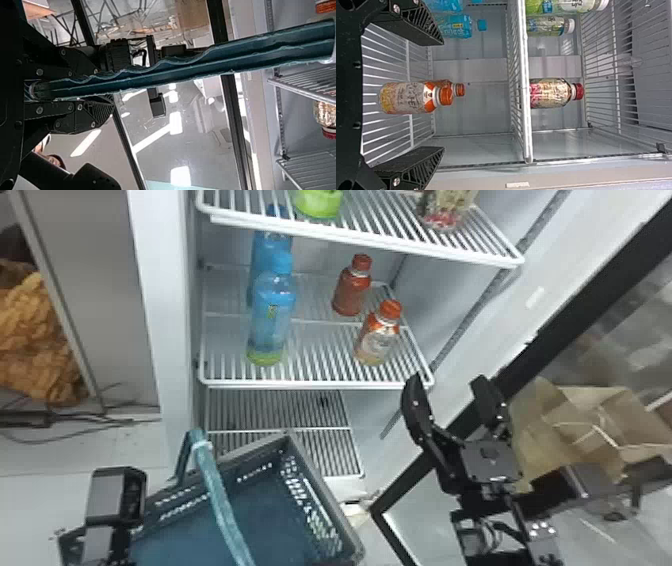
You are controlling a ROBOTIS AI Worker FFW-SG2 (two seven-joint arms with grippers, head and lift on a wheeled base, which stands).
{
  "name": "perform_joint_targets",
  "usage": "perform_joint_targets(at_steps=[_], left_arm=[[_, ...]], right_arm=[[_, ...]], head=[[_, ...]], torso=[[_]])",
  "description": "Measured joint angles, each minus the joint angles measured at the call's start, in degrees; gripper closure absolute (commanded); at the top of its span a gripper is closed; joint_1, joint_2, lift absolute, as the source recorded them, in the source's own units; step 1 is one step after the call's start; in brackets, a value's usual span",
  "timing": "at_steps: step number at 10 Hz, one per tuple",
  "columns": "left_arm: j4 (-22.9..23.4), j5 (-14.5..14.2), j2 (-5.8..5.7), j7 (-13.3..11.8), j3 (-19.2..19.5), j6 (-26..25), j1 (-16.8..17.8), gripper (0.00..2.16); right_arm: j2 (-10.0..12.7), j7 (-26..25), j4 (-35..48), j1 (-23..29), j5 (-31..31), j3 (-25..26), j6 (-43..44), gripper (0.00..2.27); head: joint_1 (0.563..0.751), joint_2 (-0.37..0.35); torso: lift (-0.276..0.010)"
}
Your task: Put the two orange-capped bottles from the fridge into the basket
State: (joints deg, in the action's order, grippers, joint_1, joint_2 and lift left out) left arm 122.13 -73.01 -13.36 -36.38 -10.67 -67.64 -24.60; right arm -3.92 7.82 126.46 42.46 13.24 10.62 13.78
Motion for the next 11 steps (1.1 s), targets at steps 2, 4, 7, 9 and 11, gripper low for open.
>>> perform_joint_targets(at_steps=[2, 4, 7, 9, 11], left_arm=[[0.00, 0.00, 0.00, 0.00, -0.02, 0.00, 0.00, 1.17], [0.00, 0.00, 0.08, 0.00, 0.04, 0.00, -0.11, 1.17], [0.00, -0.11, 0.09, -0.01, 0.05, 0.00, -0.14, 1.17], [0.00, -0.12, 0.14, -0.09, 0.13, 0.00, -0.14, 1.17], [0.00, -0.12, 0.18, -0.10, 0.15, -0.12, -0.22, 1.17]], right_arm=[[-0.03, 0.00, 0.16, 0.00, -0.21, 0.00, 0.00, 0.12], [-0.02, 0.00, 0.17, 0.00, -0.31, 0.07, 0.04, 0.12], [-0.02, 0.02, -0.50, -0.44, -0.41, 0.12, 0.14, 0.12], [-0.29, 0.08, -2.28, -2.06, -1.81, 0.14, 0.14, 0.12], [-0.86, 0.73, -6.67, -5.36, -3.71, 0.22, 0.14, 0.12]], head=[[0.695, -0.350], [0.695, -0.350], [0.695, -0.350], [0.695, -0.350], [0.695, -0.350]], torso=[[-0.235], [-0.235], [-0.235], [-0.235], [-0.235]])
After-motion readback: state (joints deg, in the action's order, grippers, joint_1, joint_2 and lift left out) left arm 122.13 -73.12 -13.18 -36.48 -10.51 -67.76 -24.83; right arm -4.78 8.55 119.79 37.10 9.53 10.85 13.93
